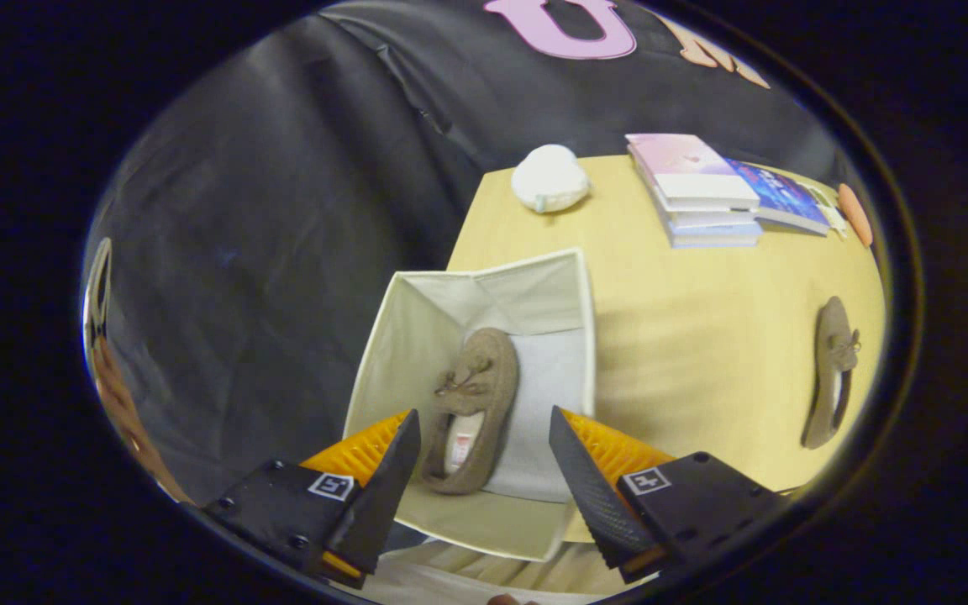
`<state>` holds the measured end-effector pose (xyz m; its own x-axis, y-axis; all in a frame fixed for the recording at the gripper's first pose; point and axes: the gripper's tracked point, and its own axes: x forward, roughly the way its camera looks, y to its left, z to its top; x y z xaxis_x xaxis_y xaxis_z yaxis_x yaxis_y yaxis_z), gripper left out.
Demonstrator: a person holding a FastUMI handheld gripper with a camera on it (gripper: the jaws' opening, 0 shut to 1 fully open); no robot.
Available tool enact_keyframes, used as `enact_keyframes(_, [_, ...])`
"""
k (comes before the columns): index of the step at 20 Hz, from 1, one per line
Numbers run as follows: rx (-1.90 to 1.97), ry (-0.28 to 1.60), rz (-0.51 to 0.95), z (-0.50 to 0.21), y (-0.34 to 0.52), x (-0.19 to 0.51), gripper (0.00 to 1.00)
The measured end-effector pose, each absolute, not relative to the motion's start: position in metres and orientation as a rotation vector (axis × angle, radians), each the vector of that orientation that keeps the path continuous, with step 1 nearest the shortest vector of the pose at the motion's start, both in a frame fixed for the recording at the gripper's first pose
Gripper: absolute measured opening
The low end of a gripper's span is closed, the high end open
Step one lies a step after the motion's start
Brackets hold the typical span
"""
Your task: Open the storage box then place both shoes into the box .Put the left shoe in first, then the right shoe, with the right side of both shoes facing outward in a uniform manner.
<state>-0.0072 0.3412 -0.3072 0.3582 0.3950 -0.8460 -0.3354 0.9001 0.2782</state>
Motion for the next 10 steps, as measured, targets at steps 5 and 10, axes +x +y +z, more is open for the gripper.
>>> enact_keyframes(5, [0.089,1.035,0.373,-0.272,0.255,0.017,1.0])
enact_keyframes(10, [0.053,0.989,0.205,-0.259,0.136,0.041,1.0])
